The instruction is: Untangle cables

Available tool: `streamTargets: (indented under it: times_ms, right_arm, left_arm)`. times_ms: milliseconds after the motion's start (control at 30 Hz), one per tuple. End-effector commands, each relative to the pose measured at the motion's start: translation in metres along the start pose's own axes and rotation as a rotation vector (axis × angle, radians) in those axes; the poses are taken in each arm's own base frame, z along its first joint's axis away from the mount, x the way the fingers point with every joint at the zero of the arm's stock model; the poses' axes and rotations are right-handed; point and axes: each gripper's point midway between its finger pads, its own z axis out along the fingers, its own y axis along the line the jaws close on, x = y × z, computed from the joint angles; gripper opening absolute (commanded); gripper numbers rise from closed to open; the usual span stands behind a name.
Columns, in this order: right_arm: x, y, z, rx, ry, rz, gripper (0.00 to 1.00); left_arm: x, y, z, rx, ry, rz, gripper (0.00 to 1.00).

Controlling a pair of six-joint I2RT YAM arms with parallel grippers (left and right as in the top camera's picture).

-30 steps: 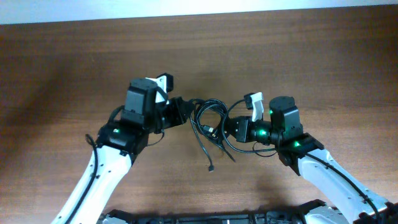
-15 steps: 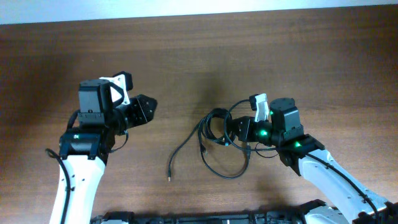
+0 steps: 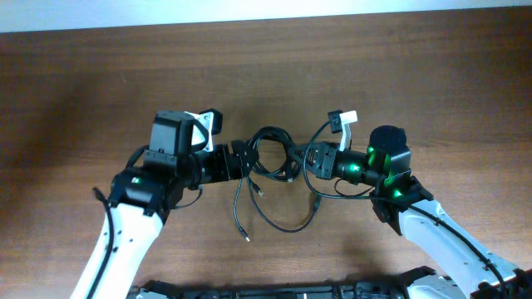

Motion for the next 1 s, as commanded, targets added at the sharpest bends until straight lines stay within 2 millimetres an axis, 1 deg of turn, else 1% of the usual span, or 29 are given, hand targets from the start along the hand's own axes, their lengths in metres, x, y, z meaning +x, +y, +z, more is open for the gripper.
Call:
streamTargets:
  times_ms: [0, 67, 133, 200, 233, 267, 300, 333, 367, 433, 467, 500, 533, 600, 633, 667, 700, 733, 800, 833, 867, 900, 933, 967]
  right_arm:
    - [-0.003, 0.009, -0.001, -0.027, 0.002, -0.007, 0.04]
    - [-0.003, 0.008, -0.001, -0.027, 0.002, -0.007, 0.04]
    - [-0.003, 0.008, -0.001, -0.027, 0.002, -0.007, 0.04]
    - [-0.003, 0.009, -0.001, -0.027, 0.002, -0.007, 0.04]
    - [-0.003, 0.009, -0.001, -0.028, 0.003, -0.007, 0.04]
    - [-0.003, 0.009, -0.001, -0.027, 0.003, -0.007, 0.04]
    - [-0.003, 0.009, -0.001, -0.027, 0.003, -0.007, 0.04]
    - [-0.003, 0.008, -0.001, -0.027, 0.003, -0.007, 0.04]
    - [-0.003, 0.008, -0.001, -0.027, 0.003, -0.006, 0.04]
    - [-0.001, 0.006, -0.001, -0.019, 0.009, 0.003, 0.05]
    - [0.000, 0.002, -0.001, -0.002, 0.012, 0.004, 0.07]
    - [0.003, -0.006, -0.001, 0.033, 0.013, -0.010, 0.09]
    - [0.005, -0.014, -0.001, 0.067, 0.016, -0.002, 0.13]
    - [0.012, -0.027, -0.003, 0.124, 0.031, 0.029, 0.20]
    - [0.014, -0.029, -0.003, 0.132, 0.038, 0.020, 0.24]
    - [0.016, -0.031, -0.003, 0.138, 0.045, 0.010, 0.32]
    - [0.018, -0.034, -0.004, 0.150, 0.051, 0.024, 0.47]
    - [0.020, -0.037, -0.005, 0.167, 0.055, 0.038, 0.57]
    - [0.029, -0.049, -0.008, 0.218, 0.078, 0.088, 0.66]
    - [0.034, -0.052, -0.009, 0.235, 0.095, 0.112, 0.72]
    - [0.040, -0.051, -0.009, 0.227, 0.119, 0.130, 0.73]
    - [0.046, -0.044, -0.009, 0.184, 0.154, 0.139, 0.74]
    - [0.052, -0.027, -0.008, 0.091, 0.206, 0.135, 0.74]
    - [0.055, -0.015, -0.008, 0.027, 0.236, 0.123, 0.74]
  left_arm:
    - [0.010, -0.001, 0.020, 0.029, 0.107, -0.195, 0.67]
    - [0.019, -0.002, 0.033, 0.025, 0.160, -0.197, 0.62]
    - [0.031, -0.002, 0.049, 0.006, 0.220, -0.229, 0.63]
    - [0.033, -0.004, 0.071, 0.008, 0.246, -0.225, 0.66]
    - [0.036, -0.003, 0.080, 0.002, 0.262, -0.245, 0.64]
    - [0.037, -0.001, 0.088, -0.002, 0.271, -0.247, 0.57]
    - [0.038, 0.002, 0.095, -0.007, 0.279, -0.250, 0.45]
    - [0.039, 0.006, 0.100, -0.018, 0.287, -0.256, 0.17]
    - [0.039, 0.009, 0.103, -0.031, 0.290, -0.260, 0.00]
    - [0.038, 0.011, 0.104, -0.036, 0.284, -0.260, 0.00]
    - [0.035, 0.011, 0.104, -0.031, 0.273, -0.259, 0.00]
    - [0.032, 0.012, 0.103, -0.026, 0.264, -0.247, 0.00]
    - [0.026, 0.015, 0.101, -0.018, 0.249, -0.197, 0.00]
    - [0.015, 0.019, 0.089, 0.010, 0.218, -0.097, 0.00]
    - [0.012, 0.023, 0.080, 0.006, 0.205, -0.077, 0.00]
    - [0.008, 0.026, 0.071, 0.001, 0.188, -0.070, 0.00]
    - [0.002, 0.027, 0.060, 0.000, 0.155, -0.078, 0.00]
    - [-0.004, 0.026, 0.052, 0.005, 0.127, -0.077, 0.00]
    - [-0.010, 0.019, 0.039, 0.023, 0.082, -0.045, 0.00]
    - [-0.011, 0.015, 0.037, 0.035, 0.069, 0.036, 0.00]
    - [-0.010, 0.012, 0.036, 0.041, 0.069, 0.104, 0.00]
    - [-0.008, 0.010, 0.037, 0.047, 0.076, 0.162, 0.00]
    - [-0.004, 0.009, 0.038, 0.042, 0.086, 0.203, 0.00]
    - [-0.003, 0.014, 0.040, 0.003, 0.085, 0.210, 0.00]
